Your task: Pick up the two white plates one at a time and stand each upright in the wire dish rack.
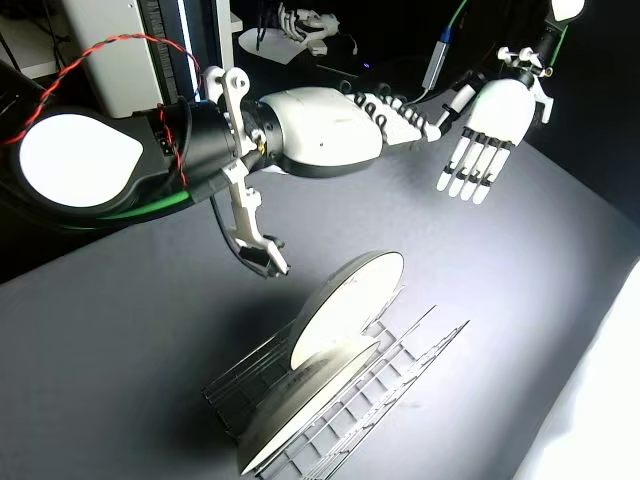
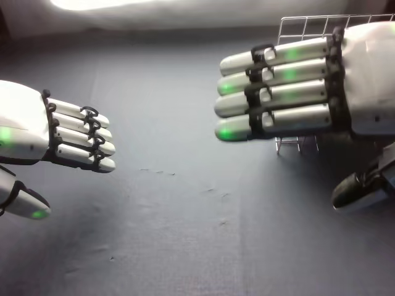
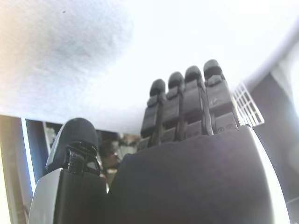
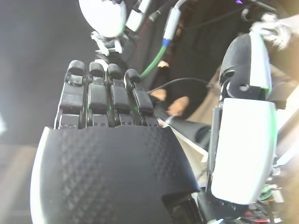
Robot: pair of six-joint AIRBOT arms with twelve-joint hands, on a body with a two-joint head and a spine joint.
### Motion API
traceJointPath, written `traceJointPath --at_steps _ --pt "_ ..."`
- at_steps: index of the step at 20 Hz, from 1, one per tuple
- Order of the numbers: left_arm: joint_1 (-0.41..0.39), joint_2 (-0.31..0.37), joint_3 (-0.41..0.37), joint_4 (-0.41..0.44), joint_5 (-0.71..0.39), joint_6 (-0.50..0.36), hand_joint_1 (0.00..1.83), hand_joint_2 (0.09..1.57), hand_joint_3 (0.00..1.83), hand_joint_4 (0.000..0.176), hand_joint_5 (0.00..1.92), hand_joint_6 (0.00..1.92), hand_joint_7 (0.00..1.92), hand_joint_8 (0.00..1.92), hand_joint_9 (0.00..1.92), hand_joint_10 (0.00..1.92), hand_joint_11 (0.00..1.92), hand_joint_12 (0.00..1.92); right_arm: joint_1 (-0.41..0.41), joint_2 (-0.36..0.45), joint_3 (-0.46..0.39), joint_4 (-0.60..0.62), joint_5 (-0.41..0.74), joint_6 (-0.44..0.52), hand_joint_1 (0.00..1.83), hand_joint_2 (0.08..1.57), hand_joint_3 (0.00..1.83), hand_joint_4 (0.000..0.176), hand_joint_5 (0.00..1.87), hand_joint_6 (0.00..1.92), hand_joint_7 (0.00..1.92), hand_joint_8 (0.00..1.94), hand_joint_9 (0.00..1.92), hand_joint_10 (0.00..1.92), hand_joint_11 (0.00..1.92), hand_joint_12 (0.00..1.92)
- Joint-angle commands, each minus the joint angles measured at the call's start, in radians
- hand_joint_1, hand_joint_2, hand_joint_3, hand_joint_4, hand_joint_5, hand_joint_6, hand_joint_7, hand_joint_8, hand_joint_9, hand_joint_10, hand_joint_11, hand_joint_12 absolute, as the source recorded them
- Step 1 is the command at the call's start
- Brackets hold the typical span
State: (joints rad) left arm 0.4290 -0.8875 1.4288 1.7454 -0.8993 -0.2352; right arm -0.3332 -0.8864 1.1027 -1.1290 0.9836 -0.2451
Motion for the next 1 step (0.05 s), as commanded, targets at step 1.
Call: traceJointPath --at_steps 1 --pt "-0.007 0.006 -0.001 -0.058 -0.016 0.003 0.00 1.30 0.00 0.000 0.09 0.00 0.07 0.00 0.04 0.00 0.00 0.04 0.016 0.003 0.000 0.071 0.093 -0.013 0.80 0.89 0.00 0.000 0.00 0.00 0.00 0.00 0.00 0.00 0.00 0.00"
